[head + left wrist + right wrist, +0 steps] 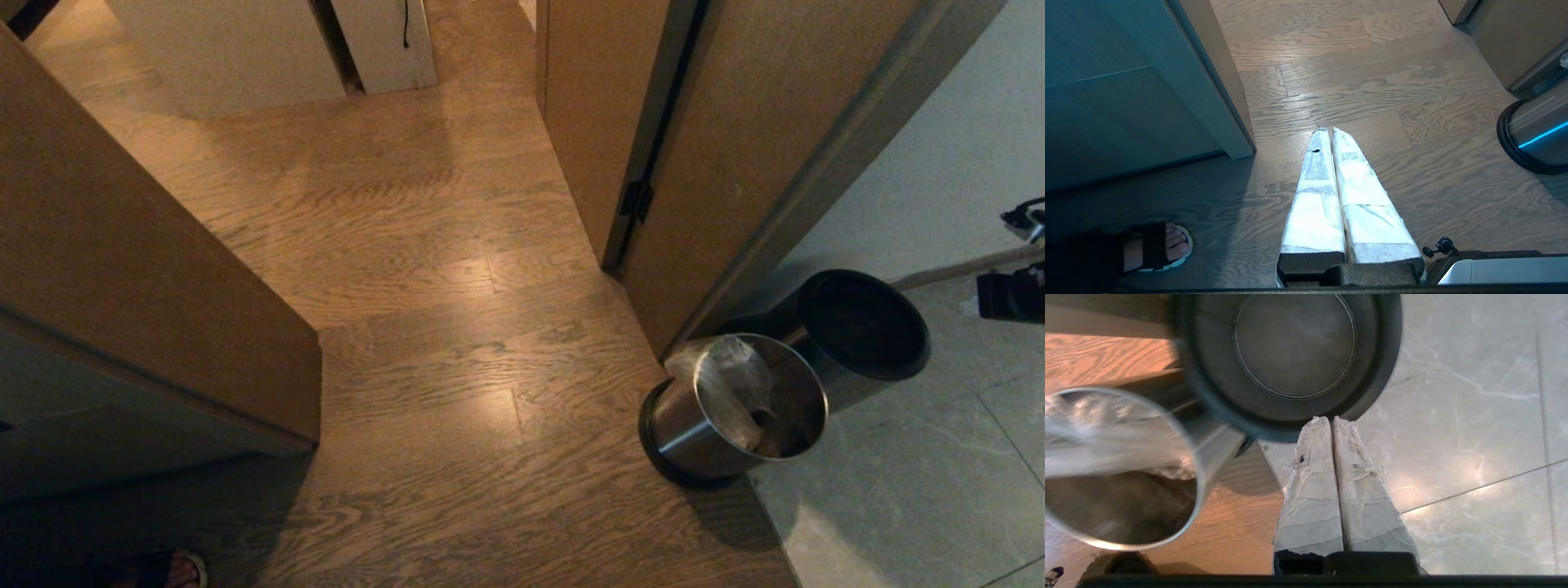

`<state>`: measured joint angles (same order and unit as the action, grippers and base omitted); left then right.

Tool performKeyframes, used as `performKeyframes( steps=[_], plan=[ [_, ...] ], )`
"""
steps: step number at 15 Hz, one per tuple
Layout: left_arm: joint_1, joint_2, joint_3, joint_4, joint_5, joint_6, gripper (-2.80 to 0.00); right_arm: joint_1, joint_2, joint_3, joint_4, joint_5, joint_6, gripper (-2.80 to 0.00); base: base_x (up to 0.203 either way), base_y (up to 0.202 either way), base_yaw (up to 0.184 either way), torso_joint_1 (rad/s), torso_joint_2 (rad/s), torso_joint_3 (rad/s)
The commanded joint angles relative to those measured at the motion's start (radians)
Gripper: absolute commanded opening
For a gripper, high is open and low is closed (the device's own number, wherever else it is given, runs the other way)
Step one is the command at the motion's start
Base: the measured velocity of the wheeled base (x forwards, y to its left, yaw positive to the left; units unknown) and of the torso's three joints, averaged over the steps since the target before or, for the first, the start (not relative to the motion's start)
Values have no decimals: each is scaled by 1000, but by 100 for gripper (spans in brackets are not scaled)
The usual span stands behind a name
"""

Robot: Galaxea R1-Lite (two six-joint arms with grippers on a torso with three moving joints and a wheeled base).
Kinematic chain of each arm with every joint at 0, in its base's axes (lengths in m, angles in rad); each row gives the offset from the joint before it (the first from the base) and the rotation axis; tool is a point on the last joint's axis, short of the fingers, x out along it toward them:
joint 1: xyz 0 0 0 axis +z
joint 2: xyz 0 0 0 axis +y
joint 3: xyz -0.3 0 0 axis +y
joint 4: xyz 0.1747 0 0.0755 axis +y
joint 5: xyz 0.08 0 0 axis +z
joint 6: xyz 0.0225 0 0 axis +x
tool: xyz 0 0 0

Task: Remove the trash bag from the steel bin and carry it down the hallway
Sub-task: Pick up the trash bag

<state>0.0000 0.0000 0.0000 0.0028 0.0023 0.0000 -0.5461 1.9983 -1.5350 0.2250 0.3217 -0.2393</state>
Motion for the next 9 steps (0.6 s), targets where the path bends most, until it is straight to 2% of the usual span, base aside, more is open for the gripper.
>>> performKeyframes(
  steps=[1,4,6,9],
  plan=[
    [0,0,0,0,1,0,-280,36,-122,68,2,-1,-9,-280,0,0,0,0,0,0],
    [0,-1,0,0,0,0,-280,82,-219,144,66,-2,-37,-280,0,0,0,0,0,0],
    [0,0,0,0,0,0,-280,149,-282,209,86,-21,-45,-280,0,0,0,0,0,0],
    [0,-2,0,0,1,0,-280,285,-337,296,86,-187,-48,-280,0,0,0,0,0,0]
  ],
)
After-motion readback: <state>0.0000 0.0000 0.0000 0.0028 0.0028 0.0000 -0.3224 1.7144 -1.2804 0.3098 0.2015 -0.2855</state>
